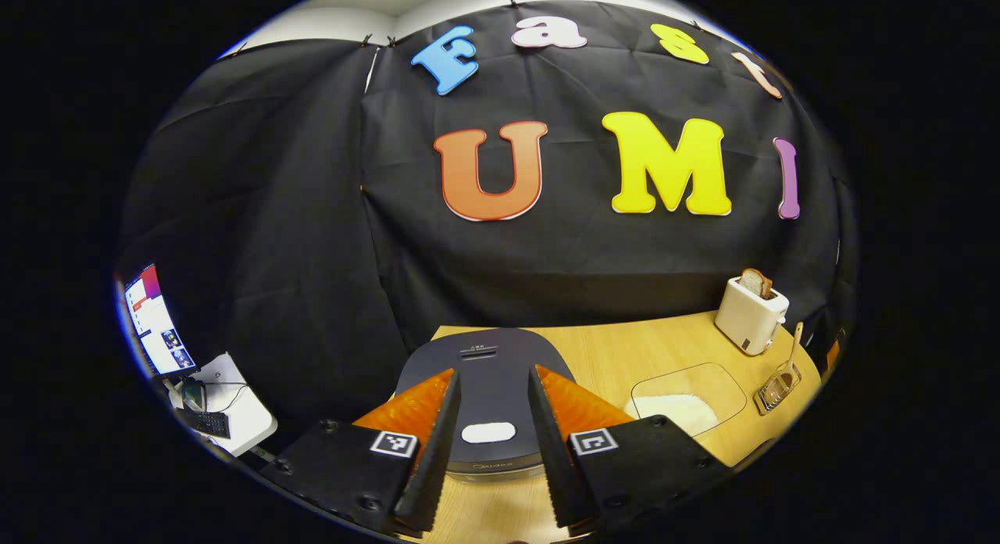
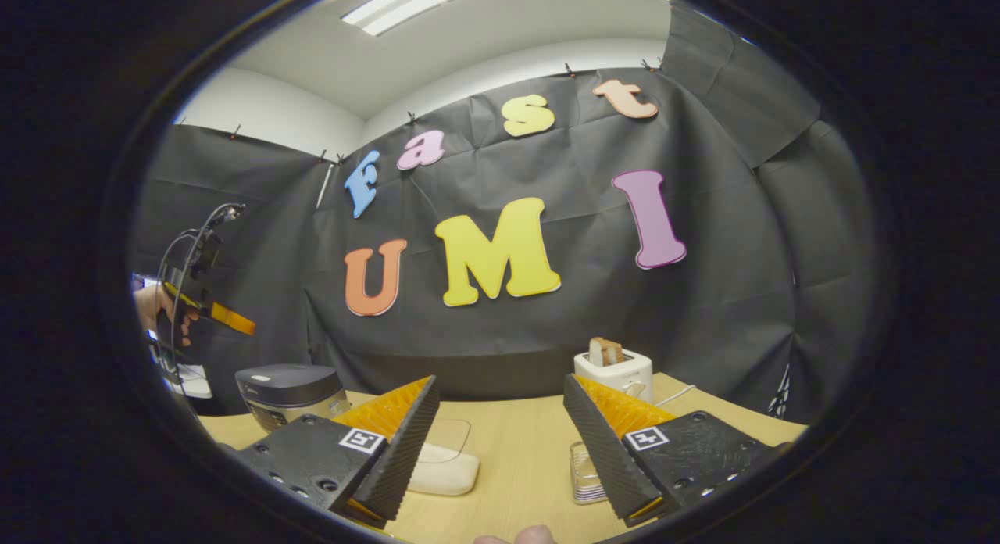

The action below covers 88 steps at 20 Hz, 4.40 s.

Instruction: Close the left gripper, press the button to open the rice cooker; take a wooden spoon from the chopstick holder with the right hand, scoop a spoonful of rice and pour it into the rice cooker, then put the wooden spoon back into the chopstick holder.

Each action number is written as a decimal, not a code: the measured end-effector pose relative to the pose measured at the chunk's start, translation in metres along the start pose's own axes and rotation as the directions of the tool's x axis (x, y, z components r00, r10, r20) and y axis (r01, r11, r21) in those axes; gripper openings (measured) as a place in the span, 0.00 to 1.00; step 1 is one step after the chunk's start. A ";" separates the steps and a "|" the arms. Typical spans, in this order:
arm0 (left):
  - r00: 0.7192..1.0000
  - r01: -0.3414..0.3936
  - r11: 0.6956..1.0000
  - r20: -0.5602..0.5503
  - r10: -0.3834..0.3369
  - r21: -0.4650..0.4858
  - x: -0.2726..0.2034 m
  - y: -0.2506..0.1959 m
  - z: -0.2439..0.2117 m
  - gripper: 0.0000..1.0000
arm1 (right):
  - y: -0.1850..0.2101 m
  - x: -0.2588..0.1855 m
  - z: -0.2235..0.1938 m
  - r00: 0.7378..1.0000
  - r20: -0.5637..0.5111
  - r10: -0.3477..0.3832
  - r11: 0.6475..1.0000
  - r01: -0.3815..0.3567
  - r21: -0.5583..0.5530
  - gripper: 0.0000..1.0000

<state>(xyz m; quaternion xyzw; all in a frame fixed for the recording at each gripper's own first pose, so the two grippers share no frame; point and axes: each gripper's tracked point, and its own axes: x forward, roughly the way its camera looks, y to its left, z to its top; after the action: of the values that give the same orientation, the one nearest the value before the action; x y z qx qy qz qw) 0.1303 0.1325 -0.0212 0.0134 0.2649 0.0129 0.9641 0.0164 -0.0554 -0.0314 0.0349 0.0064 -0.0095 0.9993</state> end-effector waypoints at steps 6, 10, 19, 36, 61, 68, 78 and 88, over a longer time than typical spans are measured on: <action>0.968 0.003 0.999 -0.249 -0.016 -0.052 0.022 0.004 -0.046 0.24 | -0.019 0.001 -0.007 1.000 -0.008 -0.022 1.000 0.022 0.013 0.96; 0.943 0.042 0.996 -0.326 -0.067 -0.081 0.030 -0.005 -0.067 0.11 | -0.033 0.001 -0.012 0.999 -0.019 -0.047 0.998 0.048 0.037 0.96; 0.941 -0.009 1.000 -0.337 0.005 -0.011 0.043 -0.003 -0.089 0.01 | -0.050 0.001 -0.016 0.997 0.001 -0.079 0.993 0.079 0.084 0.92; 0.942 -0.154 0.988 0.298 0.152 -0.017 -0.052 0.000 0.049 0.99 | -0.089 -0.006 -0.002 0.991 0.009 -0.134 0.991 0.134 -0.027 0.96; 0.923 -0.003 1.000 0.384 0.006 -0.007 -0.103 -0.137 -0.098 0.99 | -0.155 0.118 -0.125 0.873 -0.487 0.004 0.993 0.054 0.103 0.95; 0.934 -0.027 0.999 0.358 0.014 0.030 -0.095 -0.135 -0.108 0.99 | -0.151 0.153 -0.154 0.830 -0.550 0.092 0.961 0.071 0.268 0.76; 0.939 -0.029 1.000 0.343 0.023 0.011 -0.093 -0.131 -0.110 0.99 | -0.149 0.155 -0.157 0.819 -0.565 0.101 0.961 0.067 0.269 0.34; 0.935 -0.046 0.999 0.351 0.046 -0.010 -0.099 -0.119 -0.109 0.99 | -0.146 0.152 -0.148 0.838 -0.537 0.095 0.954 0.077 0.289 0.05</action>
<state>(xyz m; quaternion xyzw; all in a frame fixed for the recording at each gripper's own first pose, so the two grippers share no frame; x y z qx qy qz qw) -0.0085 0.0123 -0.0686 0.0207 0.0880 0.0331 0.9954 0.1636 -0.1935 -0.1912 0.1869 0.2886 0.0046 0.9390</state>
